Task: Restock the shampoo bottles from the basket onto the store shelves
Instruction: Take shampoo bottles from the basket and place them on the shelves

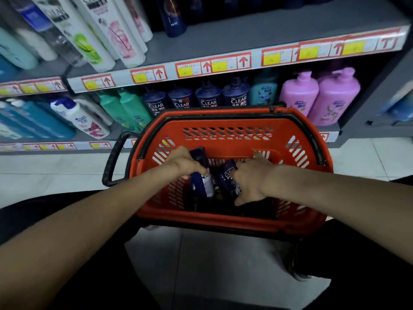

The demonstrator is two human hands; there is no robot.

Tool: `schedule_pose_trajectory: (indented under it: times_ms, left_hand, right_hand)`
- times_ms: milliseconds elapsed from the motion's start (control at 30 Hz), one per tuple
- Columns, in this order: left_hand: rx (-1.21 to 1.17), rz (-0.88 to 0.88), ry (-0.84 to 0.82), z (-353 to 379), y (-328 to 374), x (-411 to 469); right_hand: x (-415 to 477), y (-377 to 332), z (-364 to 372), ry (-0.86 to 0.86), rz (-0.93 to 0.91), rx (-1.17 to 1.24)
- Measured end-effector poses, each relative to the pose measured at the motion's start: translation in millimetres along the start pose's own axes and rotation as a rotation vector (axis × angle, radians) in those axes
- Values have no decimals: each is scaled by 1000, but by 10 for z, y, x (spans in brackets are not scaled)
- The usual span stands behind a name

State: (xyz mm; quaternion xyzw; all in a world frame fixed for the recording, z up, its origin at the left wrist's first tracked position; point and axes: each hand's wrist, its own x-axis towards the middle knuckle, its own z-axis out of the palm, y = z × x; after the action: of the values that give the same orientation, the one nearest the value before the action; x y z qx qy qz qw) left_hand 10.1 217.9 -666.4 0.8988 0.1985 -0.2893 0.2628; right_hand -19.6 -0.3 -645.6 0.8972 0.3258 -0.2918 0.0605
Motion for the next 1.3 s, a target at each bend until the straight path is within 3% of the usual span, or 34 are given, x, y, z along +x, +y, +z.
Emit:
schedule_pose_trajectory:
  times_ms: [233,467,700,833,1033,1300]
  left_hand:
    - [-392,223,0,-560,127,-599]
    - [-709,161,-17,-385,281,-735]
    - [-768,161,-35,-468,282,-703]
    - [-770,201,-39,-510,277,-659]
    - [-975,186,-106,-552,258,-522]
    - [-975,293,-11,-599,305,-545]
  right_hand:
    - [-18,-206,-288,240,60,146]
    - [-15,-135,-239,376,232,253]
    - [37,-7,-230,551,230,271]
    - [58,11,-278,515,213,714]
    - [60,-6,-342,413,195,1376]
    - [-41,-62,-511,349,42,2013]
